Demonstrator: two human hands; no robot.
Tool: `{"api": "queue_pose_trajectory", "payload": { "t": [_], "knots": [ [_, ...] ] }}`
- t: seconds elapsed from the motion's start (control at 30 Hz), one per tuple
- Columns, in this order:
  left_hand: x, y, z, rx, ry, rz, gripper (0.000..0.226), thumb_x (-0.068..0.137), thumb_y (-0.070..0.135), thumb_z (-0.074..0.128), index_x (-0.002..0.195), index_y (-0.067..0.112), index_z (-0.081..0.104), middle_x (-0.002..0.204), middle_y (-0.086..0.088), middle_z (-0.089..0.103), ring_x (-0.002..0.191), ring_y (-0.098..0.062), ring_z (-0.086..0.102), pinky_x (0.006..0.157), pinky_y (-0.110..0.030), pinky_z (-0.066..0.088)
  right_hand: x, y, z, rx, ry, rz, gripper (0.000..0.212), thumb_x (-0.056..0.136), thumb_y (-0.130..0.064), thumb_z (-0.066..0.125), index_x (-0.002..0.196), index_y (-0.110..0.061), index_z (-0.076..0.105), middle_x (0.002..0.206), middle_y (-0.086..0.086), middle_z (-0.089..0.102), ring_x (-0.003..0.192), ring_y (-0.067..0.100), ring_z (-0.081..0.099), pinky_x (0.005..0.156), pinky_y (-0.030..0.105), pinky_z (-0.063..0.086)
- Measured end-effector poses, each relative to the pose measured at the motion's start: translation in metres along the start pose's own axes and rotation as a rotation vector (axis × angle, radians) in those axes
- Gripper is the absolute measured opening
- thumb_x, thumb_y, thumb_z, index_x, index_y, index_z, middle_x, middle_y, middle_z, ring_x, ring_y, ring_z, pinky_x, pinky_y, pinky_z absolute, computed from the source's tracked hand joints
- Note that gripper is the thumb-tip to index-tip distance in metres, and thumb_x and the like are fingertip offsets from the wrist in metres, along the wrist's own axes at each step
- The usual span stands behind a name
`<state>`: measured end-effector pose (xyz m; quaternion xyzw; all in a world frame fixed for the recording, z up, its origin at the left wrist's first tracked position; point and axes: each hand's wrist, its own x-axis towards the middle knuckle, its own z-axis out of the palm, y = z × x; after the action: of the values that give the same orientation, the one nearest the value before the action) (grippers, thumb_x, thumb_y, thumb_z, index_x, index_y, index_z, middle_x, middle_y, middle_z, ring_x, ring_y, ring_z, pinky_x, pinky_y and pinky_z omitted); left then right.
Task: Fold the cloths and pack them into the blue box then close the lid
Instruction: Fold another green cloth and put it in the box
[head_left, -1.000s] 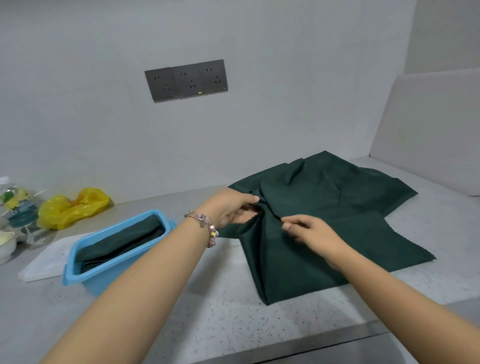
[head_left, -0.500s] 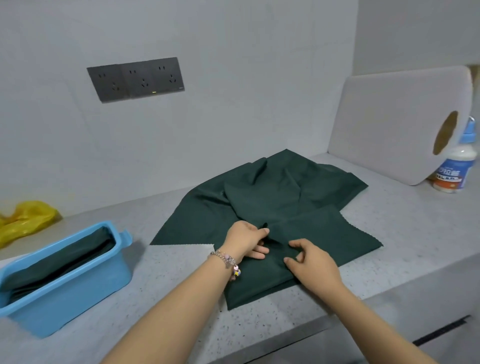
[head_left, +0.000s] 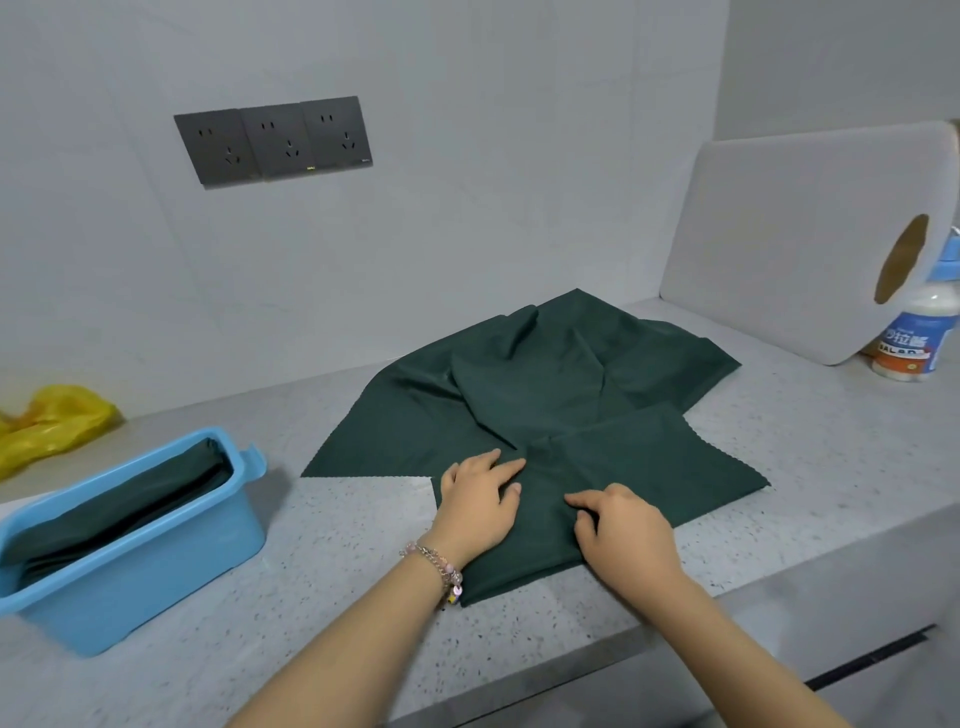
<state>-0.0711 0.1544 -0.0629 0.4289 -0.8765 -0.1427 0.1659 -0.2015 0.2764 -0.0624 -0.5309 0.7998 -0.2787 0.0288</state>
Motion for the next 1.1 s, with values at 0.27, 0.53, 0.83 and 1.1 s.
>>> {"api": "queue_pose_trajectory", "payload": {
  "t": [0.27,0.53,0.83,1.1],
  "knots": [
    [-0.014,-0.009,-0.04,0.248,0.013,0.025,0.025,0.092,0.042,0.043,0.099,0.031,0.064,0.1,0.004,0.054,0.101,-0.019,0.052,0.088,-0.031,0.033,-0.013,-0.008,0.006,-0.079,-0.06,-0.186,0.036,0.099,-0.029,0.036,0.13,-0.036,0.052,0.093,-0.011,0.04,0.093,0.01,0.053,0.065,0.02,0.037],
    [-0.075,-0.058,-0.095,0.168,-0.031,-0.245,0.032,0.079,0.035,0.054,0.053,0.018,0.044,0.055,0.006,0.048,0.061,-0.013,0.047,0.05,-0.024,0.031,0.007,-0.054,0.017,0.067,-0.343,-0.391,0.031,0.095,-0.02,0.048,0.112,-0.04,0.066,0.091,-0.008,0.046,0.102,0.014,0.05,0.082,0.019,0.036],
    [-0.105,-0.063,-0.121,0.109,-0.224,-0.303,0.026,0.08,0.032,0.056,0.065,0.018,0.072,0.053,0.006,0.062,0.05,-0.005,0.051,0.065,-0.026,0.05,0.033,-0.089,0.016,0.074,-0.418,-0.443,0.021,0.086,-0.02,0.065,0.096,-0.036,0.073,0.097,-0.02,0.048,0.107,0.009,0.037,0.095,0.021,0.022],
    [-0.076,-0.039,-0.104,-0.404,0.035,-0.479,0.014,0.083,0.009,0.043,0.07,0.014,0.047,0.07,-0.006,0.059,0.058,-0.019,0.059,0.044,-0.017,0.042,0.046,-0.101,-0.003,0.641,-0.35,0.089,0.012,0.087,-0.001,0.056,0.086,-0.009,0.066,0.067,0.0,0.061,0.049,0.009,0.056,0.041,0.016,0.045]
  ]
}}
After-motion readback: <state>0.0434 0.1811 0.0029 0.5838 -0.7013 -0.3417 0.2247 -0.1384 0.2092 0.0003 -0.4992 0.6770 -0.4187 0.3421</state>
